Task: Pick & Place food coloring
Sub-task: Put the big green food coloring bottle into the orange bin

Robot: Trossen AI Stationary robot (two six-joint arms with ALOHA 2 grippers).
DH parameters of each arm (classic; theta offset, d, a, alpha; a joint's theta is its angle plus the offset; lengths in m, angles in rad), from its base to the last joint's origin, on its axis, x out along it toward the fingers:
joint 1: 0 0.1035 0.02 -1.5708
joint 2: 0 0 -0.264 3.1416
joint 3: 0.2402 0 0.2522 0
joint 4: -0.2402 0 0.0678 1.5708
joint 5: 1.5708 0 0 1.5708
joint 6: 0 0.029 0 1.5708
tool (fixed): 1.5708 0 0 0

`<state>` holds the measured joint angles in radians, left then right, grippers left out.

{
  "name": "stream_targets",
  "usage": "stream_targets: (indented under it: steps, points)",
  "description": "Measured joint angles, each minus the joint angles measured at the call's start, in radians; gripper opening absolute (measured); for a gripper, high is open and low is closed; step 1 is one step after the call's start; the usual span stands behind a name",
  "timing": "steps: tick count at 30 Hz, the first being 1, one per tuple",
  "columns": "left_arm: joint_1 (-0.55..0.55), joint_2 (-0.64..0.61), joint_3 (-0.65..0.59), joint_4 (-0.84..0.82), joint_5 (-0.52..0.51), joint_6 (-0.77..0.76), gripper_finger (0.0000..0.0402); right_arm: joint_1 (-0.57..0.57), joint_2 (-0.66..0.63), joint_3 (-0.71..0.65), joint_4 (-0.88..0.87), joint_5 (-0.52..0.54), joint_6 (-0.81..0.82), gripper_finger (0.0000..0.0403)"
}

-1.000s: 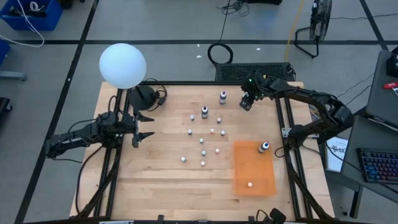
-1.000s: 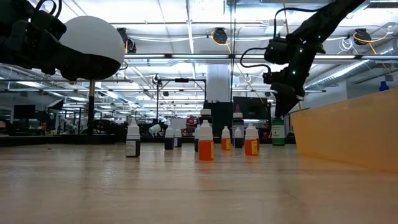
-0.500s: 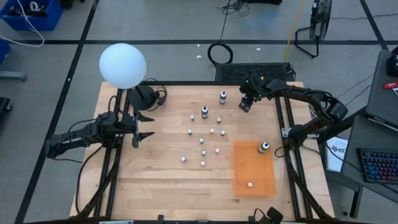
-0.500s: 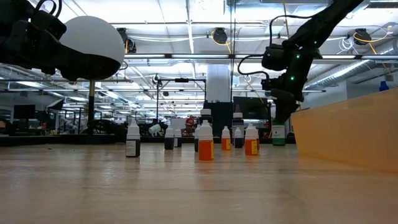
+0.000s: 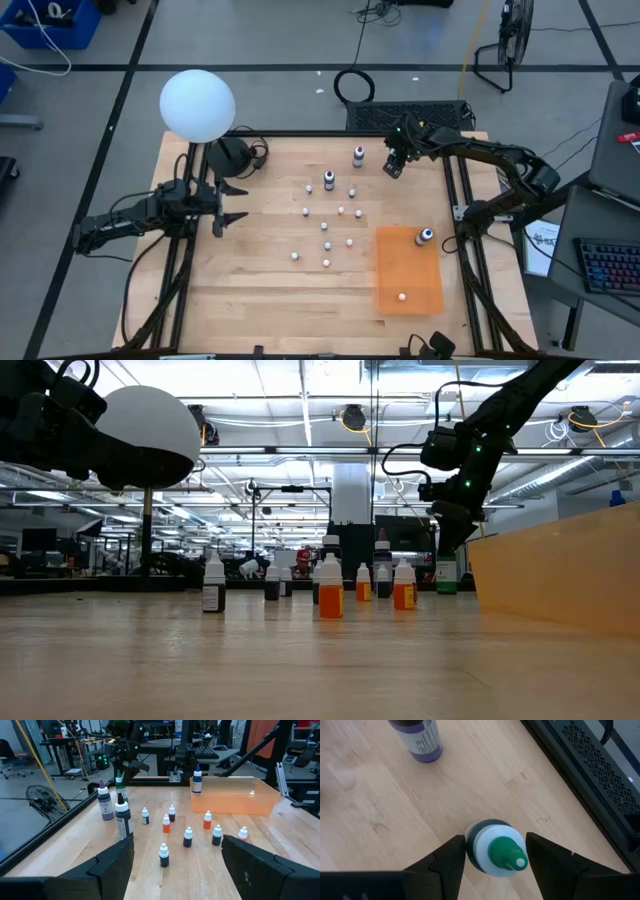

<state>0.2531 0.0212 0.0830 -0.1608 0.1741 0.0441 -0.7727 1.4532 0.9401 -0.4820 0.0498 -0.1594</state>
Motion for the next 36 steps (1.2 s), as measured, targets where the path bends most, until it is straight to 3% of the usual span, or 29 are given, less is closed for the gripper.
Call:
stream_targets:
  steps: [13,20,30,36]
  points:
    - [0.000,0.000,0.000,0.000,0.000,0.000,0.0299,0.000,0.000,0.000,-0.001,0.000,0.009,0.0191]
    - [0.000,0.000,0.000,0.000,0.000,0.000,0.0299,0.003,-0.002,0.000,-0.005,-0.003,-0.002,0.0123]
    - [0.000,0.000,0.000,0.000,0.000,0.000,0.0299,0.025,-0.008,0.001,-0.009,0.001,-0.057,0.0123]
    - [0.000,0.000,0.000,0.000,0.000,0.000,0.0299,0.099,-0.099,-0.001,-0.017,0.001,-0.058,0.0123]
